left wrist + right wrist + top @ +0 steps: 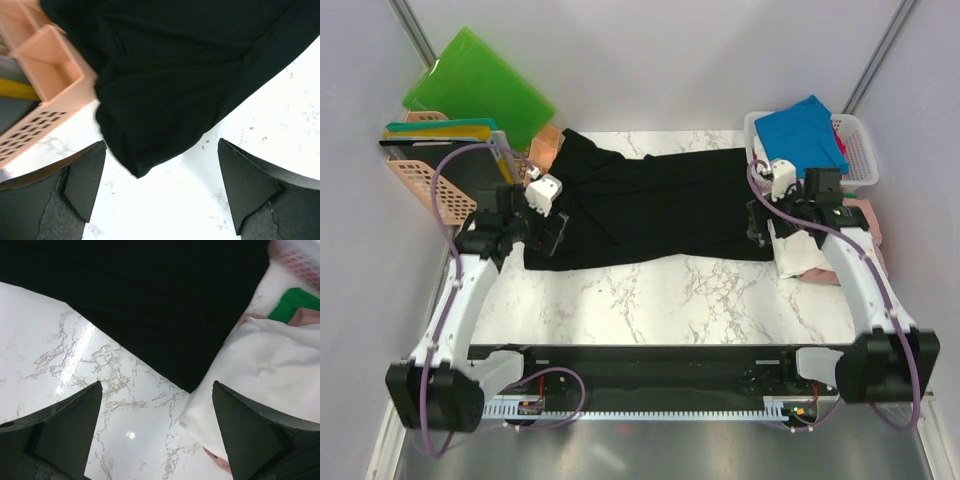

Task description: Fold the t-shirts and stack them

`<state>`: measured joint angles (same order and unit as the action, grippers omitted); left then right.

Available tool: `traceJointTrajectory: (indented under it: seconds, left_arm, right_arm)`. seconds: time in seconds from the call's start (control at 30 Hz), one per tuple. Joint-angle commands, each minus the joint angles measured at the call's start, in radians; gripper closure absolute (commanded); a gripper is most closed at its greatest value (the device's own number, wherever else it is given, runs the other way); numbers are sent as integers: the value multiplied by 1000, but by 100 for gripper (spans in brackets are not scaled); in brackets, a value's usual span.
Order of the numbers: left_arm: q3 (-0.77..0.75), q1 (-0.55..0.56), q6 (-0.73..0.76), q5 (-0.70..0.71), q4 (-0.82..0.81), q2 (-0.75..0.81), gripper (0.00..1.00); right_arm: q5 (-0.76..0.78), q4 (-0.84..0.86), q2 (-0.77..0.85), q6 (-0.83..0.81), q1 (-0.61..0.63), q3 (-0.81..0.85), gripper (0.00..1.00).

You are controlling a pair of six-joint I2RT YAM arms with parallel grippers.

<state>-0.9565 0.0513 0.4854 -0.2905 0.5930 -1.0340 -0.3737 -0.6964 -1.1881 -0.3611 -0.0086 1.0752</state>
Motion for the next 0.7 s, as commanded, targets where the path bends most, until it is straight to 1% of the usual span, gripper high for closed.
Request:
traceJointTrajectory:
  seconds: [0.0, 0.03, 0.07, 0.1, 0.13, 0.17, 0.2, 0.27, 0.3, 0.37, 0.4, 0.43, 0.57, 0.67]
  left_arm:
    - [-80, 28, -96, -64, 10, -188, 0]
    - [-118, 41, -113, -47, 1, -284, 0]
    - [-143, 67, -120, -32, -4, -328, 0]
    - [-163, 77, -129, -19, -13, -368, 0]
    - [-198, 87, -140, -1, -24, -411, 0]
    - [-215, 99, -145, 5, -53, -470, 0]
    - [-229, 105, -151, 10, -67, -500, 0]
    - [-281, 114, -171, 17, -90, -575, 0]
    - [-301, 116, -179, 22, -91, -598, 0]
    - [-341, 117, -208, 48, -116, -636, 0]
    - [-350, 119, -212, 57, -125, -670, 0]
    - [-369, 119, -217, 80, -130, -690, 0]
    - [-404, 120, -215, 100, -131, -777, 0]
    - [-410, 119, -209, 125, -134, -839, 0]
  right_arm:
    - [92, 73, -204, 63, 82, 66, 2]
    - [151, 96, -243, 76, 132, 77, 2]
    - [200, 115, -281, 86, 154, 106, 2]
    - [214, 142, -351, 93, 173, 126, 2]
    - [223, 156, -384, 102, 195, 146, 2]
    - [220, 164, -418, 129, 203, 199, 2]
    - [211, 182, -480, 148, 205, 225, 2]
    - [202, 198, -539, 185, 206, 279, 2]
    - [200, 195, -594, 204, 210, 328, 2]
    - [223, 196, -639, 215, 220, 373, 2]
    - [231, 199, -674, 211, 225, 382, 2]
    - [260, 205, -688, 214, 229, 387, 2]
    - [324, 255, -742, 205, 231, 394, 2]
    - [337, 261, -804, 209, 228, 410, 2]
